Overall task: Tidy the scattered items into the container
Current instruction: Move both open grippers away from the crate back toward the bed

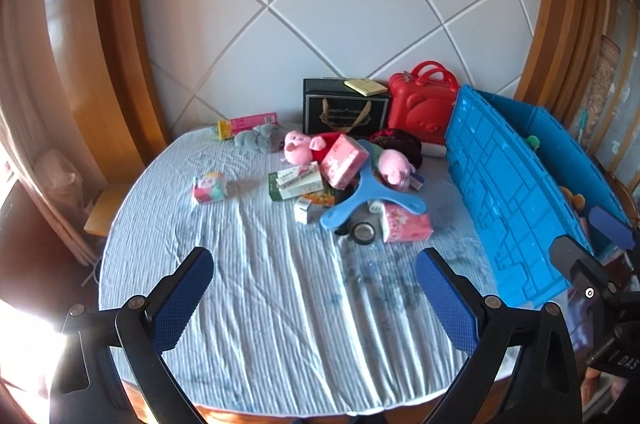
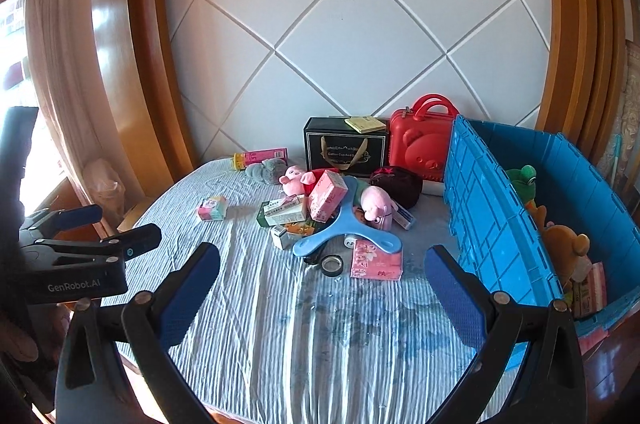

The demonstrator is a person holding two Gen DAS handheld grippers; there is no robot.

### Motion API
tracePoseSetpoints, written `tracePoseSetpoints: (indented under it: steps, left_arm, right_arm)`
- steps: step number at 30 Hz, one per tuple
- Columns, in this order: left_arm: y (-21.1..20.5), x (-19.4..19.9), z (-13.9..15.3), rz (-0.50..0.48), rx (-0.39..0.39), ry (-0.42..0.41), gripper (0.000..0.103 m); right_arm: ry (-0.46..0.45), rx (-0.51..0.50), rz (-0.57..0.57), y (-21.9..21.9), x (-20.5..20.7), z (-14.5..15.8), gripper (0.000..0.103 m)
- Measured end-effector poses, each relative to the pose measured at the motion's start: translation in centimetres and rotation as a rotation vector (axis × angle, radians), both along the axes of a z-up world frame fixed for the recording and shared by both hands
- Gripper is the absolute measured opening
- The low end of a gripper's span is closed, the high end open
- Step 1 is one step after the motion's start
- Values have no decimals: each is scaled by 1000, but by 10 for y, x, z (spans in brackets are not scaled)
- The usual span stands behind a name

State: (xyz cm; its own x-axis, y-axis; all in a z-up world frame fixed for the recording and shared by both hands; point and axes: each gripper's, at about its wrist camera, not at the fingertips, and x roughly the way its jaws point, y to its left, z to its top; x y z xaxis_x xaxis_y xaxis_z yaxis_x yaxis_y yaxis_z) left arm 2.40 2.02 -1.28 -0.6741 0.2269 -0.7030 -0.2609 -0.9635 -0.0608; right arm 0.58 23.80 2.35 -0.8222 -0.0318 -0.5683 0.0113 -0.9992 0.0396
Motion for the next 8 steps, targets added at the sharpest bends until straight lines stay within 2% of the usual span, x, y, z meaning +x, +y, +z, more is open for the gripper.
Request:
tracePoseSetpoints:
  steps: [4,5,8]
  left_arm:
    - [-15,8,2,-56,110,4,102]
    - [-17,10,4,-52,116,18,102]
    - [-23,15,8,6,67,46,102]
  right_arm:
    - [3,5,19,-12,4,1,103]
    - [4,5,23,-14,5,2,103]
    - [5,5,31,-20,8,1,103]
